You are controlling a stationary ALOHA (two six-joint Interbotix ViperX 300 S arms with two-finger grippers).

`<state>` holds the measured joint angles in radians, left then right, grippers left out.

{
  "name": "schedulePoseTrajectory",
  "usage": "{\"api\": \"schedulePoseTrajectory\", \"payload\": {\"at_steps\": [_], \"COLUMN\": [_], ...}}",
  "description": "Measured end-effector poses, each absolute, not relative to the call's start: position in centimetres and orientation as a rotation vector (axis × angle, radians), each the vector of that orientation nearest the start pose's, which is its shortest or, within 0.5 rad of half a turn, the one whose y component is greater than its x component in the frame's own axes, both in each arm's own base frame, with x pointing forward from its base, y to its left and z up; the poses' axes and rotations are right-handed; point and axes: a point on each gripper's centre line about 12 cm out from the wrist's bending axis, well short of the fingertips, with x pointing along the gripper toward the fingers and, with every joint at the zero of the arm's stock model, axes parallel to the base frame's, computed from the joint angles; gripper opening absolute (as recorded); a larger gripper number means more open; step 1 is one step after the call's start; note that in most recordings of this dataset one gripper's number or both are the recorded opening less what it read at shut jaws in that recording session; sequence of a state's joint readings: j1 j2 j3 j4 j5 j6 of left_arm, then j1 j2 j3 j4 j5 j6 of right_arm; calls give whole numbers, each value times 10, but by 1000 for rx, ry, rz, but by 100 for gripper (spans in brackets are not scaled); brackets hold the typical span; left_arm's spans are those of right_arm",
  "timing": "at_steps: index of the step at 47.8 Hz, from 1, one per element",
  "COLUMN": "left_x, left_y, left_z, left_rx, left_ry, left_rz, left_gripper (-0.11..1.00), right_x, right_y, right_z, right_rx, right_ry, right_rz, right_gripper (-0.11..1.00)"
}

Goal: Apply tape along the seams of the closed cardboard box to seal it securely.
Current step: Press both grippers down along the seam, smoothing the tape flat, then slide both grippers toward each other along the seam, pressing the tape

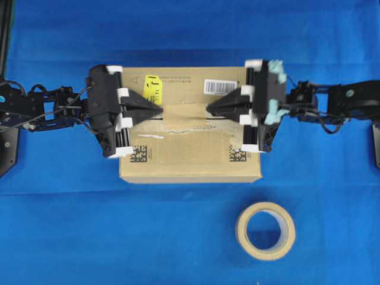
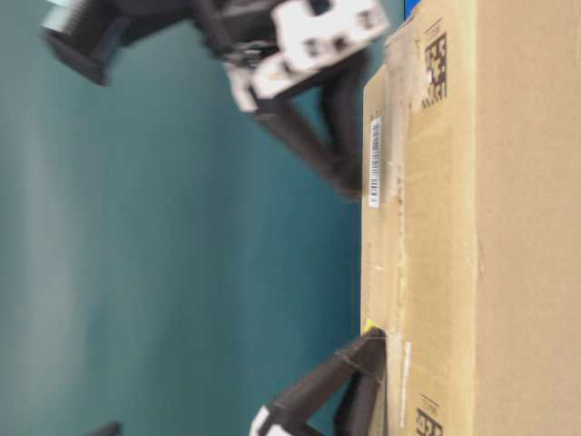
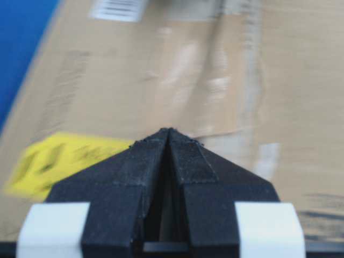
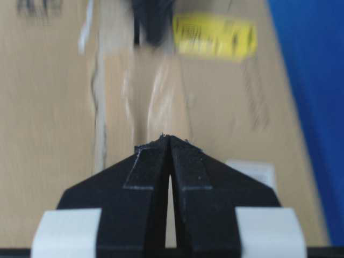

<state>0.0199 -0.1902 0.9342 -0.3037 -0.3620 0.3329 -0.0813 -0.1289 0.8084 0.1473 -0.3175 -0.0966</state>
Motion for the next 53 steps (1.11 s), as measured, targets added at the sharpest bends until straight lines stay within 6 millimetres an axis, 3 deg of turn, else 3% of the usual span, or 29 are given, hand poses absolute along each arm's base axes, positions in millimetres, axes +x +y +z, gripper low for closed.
{"api": "schedulePoseTrajectory", "payload": {"at_steps": [5, 14, 32, 39, 53], "left_x": [340, 355, 373, 372, 362], "left_y": [10, 10, 12, 15, 9], "left_z": [199, 204, 165, 151, 143], "left_rx": [109, 114, 106, 65, 63], "left_ry": [349, 328, 426, 460, 480], "left_rz": [84, 85, 89, 106, 93], "left_gripper": [0, 0, 0, 0, 0], "right_x": [365, 377, 418, 423, 424], "right_y": [-35, -36, -33, -33, -31], "right_z": [217, 215, 181, 171, 160], "right_rx": [42, 38, 35, 39, 61], "right_ry": [318, 318, 389, 409, 425], "right_rz": [-130, -129, -116, -115, -120], "right_gripper": [-1, -1, -1, -1, -1]}}
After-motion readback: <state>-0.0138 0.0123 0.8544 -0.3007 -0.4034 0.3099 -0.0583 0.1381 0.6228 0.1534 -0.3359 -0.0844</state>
